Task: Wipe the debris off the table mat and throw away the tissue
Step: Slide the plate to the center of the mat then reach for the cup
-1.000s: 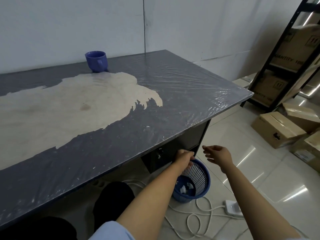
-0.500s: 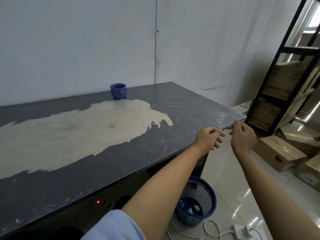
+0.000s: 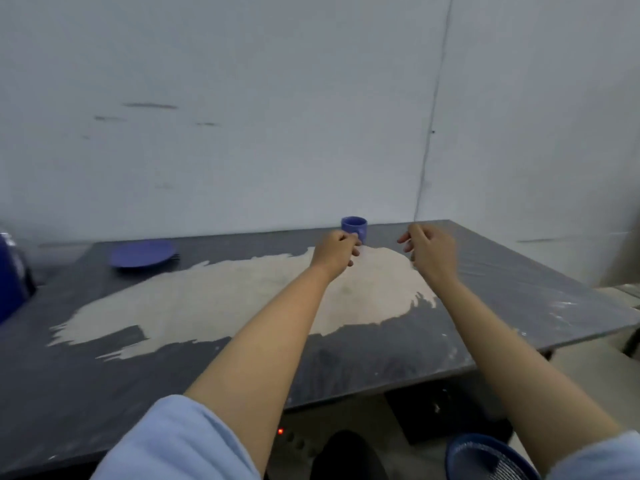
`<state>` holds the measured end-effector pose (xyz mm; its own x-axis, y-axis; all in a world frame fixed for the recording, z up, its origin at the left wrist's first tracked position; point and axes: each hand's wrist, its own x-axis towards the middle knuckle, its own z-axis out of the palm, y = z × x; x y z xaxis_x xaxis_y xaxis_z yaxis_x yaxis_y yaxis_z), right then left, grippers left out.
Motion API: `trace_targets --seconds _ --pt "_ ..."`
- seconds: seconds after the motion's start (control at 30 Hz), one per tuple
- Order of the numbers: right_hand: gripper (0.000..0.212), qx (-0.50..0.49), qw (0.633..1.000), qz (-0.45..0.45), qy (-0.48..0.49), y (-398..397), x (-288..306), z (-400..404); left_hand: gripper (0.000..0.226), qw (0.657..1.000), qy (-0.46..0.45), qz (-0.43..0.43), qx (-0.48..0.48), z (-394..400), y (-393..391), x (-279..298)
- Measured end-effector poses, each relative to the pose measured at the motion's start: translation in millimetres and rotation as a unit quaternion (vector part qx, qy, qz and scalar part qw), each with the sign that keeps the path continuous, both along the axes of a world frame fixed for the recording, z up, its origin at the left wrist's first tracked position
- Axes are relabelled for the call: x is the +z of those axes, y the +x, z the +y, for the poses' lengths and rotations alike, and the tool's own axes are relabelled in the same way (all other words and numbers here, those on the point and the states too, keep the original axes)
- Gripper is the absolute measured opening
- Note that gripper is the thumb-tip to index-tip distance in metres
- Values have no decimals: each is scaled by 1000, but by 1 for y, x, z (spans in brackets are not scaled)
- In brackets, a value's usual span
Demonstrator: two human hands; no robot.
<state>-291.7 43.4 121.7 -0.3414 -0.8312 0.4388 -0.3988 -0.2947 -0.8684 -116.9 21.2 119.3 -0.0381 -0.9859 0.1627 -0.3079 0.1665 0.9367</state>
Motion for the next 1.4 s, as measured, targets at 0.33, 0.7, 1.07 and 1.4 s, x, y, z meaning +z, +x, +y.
trace_targets --seconds 0.33,0.7,1.07,1.4 --pt "34 188 979 52 60 192 -46 -38 26 972 28 -45 227 7 219 -42" --pt "28 264 950 119 113 313 -76 -65 30 902 45 -227 366 12 339 -88" --pt "26 293 932 143 159 392 -80 -101 56 847 94 -373 366 -13 356 -117" --pt "40 322 898 94 285 458 -77 -147 62 837 100 -404 354 -14 354 -123"
